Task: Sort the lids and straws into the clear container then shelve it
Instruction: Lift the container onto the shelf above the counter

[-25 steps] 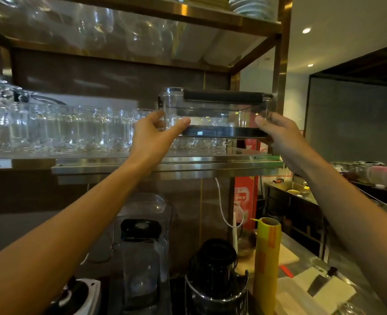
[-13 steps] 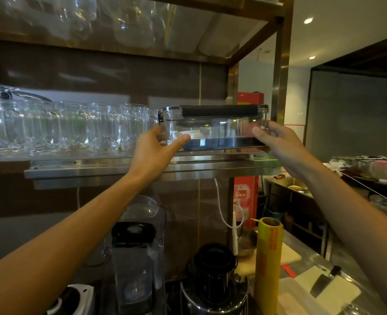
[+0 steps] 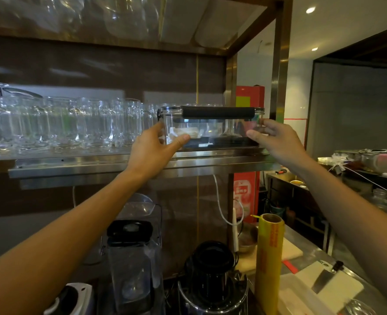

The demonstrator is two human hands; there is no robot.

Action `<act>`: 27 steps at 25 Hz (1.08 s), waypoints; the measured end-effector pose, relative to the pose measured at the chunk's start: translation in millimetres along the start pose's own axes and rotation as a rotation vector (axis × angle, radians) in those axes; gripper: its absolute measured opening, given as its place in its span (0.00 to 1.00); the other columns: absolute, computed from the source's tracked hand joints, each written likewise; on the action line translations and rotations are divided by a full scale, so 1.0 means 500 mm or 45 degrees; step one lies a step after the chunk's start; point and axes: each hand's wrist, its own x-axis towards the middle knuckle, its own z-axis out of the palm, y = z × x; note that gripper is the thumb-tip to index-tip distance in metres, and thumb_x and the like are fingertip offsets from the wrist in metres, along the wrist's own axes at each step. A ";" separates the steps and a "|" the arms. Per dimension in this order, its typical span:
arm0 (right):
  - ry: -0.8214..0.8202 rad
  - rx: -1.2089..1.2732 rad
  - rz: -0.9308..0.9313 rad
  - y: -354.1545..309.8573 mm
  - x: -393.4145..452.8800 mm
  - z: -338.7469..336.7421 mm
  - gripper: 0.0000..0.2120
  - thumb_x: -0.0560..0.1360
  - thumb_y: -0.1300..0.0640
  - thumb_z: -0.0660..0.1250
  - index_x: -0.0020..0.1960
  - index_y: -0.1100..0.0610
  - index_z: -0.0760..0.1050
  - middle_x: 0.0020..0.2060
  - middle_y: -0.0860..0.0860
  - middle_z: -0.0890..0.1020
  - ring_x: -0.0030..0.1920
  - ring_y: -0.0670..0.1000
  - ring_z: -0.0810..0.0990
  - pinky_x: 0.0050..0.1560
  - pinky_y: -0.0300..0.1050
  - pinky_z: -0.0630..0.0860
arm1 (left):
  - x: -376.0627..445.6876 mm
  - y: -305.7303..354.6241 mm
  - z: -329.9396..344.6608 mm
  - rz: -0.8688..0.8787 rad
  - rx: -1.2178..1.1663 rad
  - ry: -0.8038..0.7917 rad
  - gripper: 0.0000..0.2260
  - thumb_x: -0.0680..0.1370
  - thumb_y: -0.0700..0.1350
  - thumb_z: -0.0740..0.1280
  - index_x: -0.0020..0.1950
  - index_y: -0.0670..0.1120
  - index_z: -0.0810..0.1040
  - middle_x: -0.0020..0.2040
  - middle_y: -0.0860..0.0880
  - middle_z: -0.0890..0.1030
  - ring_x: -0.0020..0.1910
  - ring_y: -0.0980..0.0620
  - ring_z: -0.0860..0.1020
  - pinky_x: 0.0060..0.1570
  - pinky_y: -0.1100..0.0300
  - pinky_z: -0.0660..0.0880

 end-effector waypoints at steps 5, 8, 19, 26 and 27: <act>-0.088 -0.015 0.045 0.011 0.010 -0.006 0.17 0.80 0.47 0.70 0.68 0.45 0.74 0.51 0.40 0.82 0.51 0.40 0.79 0.45 0.36 0.71 | 0.020 -0.010 -0.008 -0.041 0.030 -0.136 0.24 0.76 0.62 0.71 0.67 0.51 0.77 0.58 0.52 0.84 0.50 0.54 0.84 0.53 0.52 0.82; -0.118 -0.068 0.086 0.024 0.019 -0.008 0.16 0.80 0.48 0.71 0.66 0.47 0.76 0.53 0.41 0.80 0.51 0.40 0.77 0.45 0.36 0.70 | 0.030 -0.014 -0.012 -0.083 0.042 -0.168 0.30 0.74 0.63 0.73 0.71 0.48 0.76 0.64 0.49 0.83 0.54 0.51 0.84 0.59 0.47 0.81; 0.192 -0.136 0.082 0.054 0.013 0.051 0.20 0.81 0.50 0.69 0.72 0.54 0.74 0.56 0.43 0.76 0.56 0.44 0.75 0.41 0.30 0.66 | 0.034 -0.020 0.019 -0.018 0.410 -0.007 0.35 0.74 0.69 0.68 0.73 0.47 0.73 0.67 0.46 0.82 0.58 0.46 0.83 0.49 0.53 0.77; 0.222 -0.115 0.075 0.063 0.011 0.058 0.21 0.81 0.51 0.69 0.73 0.54 0.73 0.61 0.46 0.79 0.56 0.44 0.75 0.41 0.31 0.67 | 0.038 -0.039 0.020 0.007 0.421 -0.012 0.41 0.72 0.71 0.69 0.77 0.47 0.69 0.69 0.47 0.80 0.58 0.47 0.84 0.53 0.49 0.79; 0.216 -0.116 0.074 0.063 0.010 0.057 0.22 0.81 0.51 0.69 0.73 0.54 0.73 0.61 0.47 0.79 0.56 0.44 0.75 0.41 0.31 0.67 | 0.037 -0.039 0.021 0.018 0.429 -0.002 0.40 0.73 0.70 0.69 0.77 0.47 0.69 0.68 0.47 0.81 0.57 0.47 0.84 0.53 0.50 0.79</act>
